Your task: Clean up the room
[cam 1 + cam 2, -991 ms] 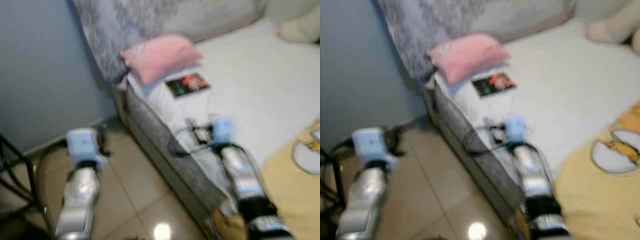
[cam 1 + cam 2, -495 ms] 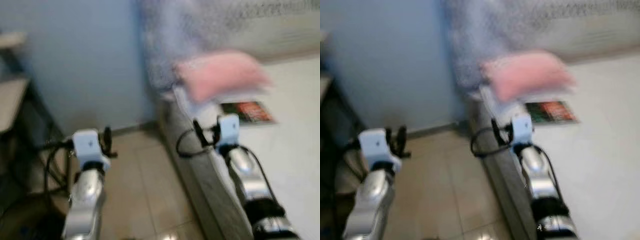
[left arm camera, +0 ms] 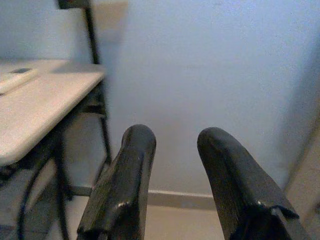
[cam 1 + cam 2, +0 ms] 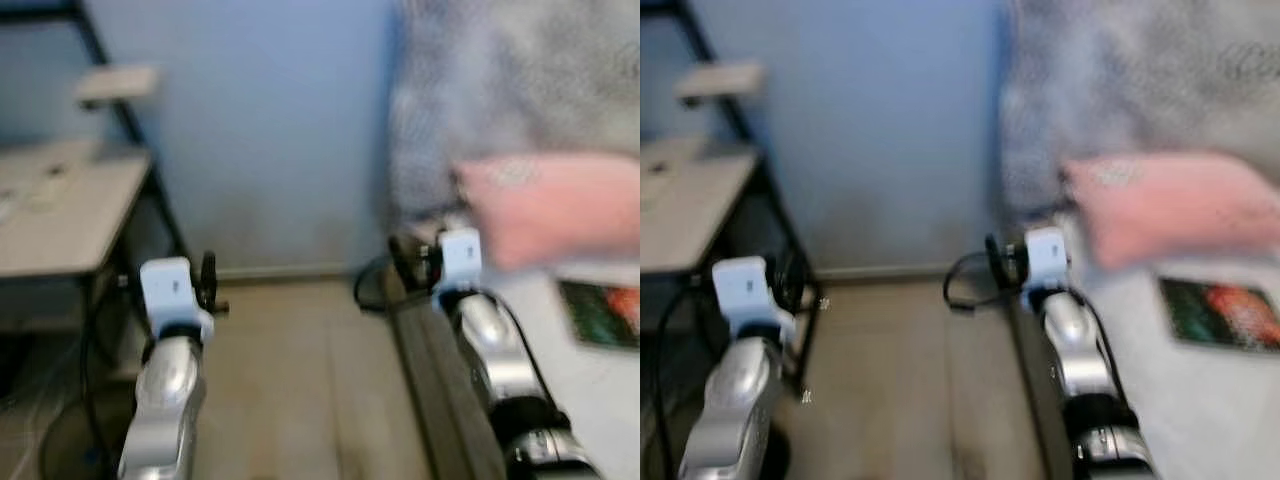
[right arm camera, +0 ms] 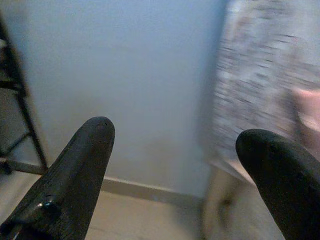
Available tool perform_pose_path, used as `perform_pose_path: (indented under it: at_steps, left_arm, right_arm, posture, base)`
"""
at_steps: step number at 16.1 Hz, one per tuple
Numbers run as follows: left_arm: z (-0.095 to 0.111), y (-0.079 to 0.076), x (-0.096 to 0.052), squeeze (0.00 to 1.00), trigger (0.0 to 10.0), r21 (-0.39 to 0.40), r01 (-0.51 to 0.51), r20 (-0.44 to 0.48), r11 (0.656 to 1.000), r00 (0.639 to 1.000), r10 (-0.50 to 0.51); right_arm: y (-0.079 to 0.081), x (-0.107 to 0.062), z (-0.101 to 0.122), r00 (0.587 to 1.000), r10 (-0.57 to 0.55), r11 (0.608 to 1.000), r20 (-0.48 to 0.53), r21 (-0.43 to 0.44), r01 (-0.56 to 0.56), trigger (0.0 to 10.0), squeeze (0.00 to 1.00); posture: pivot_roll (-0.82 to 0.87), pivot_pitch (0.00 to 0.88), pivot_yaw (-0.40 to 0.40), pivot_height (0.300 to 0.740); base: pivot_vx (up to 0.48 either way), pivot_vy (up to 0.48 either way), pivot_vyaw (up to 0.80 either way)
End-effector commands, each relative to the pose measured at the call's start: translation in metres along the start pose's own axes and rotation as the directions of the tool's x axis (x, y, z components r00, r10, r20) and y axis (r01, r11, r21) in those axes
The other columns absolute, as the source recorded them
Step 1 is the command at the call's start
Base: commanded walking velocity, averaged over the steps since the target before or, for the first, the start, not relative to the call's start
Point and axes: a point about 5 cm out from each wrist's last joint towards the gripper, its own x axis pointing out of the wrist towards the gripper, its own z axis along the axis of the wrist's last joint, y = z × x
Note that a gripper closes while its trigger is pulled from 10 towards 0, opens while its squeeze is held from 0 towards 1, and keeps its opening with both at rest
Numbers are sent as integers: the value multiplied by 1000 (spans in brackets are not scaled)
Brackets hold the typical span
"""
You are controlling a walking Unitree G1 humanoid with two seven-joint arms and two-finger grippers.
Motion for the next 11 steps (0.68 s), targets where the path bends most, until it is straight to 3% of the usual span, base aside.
perform_pose_path:
  at_steps: [1, 4, 8, 11]
  left_arm:
    - [0, 5, 1, 0, 10000, 17, -2, -7, 1000, 1000, 2]
    - [0, 3, 2, 0, 10000, 21, 5, -7, 1000, 1000, -5]
    - [5, 15, 8, 0, 10000, 53, 1, 9, 999, 1000, -2]
    - [4, 10, 6, 0, 10000, 50, 8, 7, 999, 1000, -9]
  right_arm:
    - [7, 0, -1, 1000, 21, 1000, 0, 6, -21, 10000, 39]
    - [6, -1, -2, 1000, 16, 1000, 1, 7, -16, 10000, 43]
    - [6, -2, -3, 1000, 17, 1000, -5, 4, -17, 10000, 43]
    - [7, -3, -5, 1000, 22, 1000, -10, 6, -22, 10000, 39]
  posture:
    - [-57, 0, 59, 740]
    - [-61, 0, 59, 740]
    - [-61, 0, 59, 740]
    - [-60, 0, 61, 740]
  base:
    - [480, 0, 0]
    - [480, 0, 0]
    - [480, 0, 0]
    - [480, 0, 0]
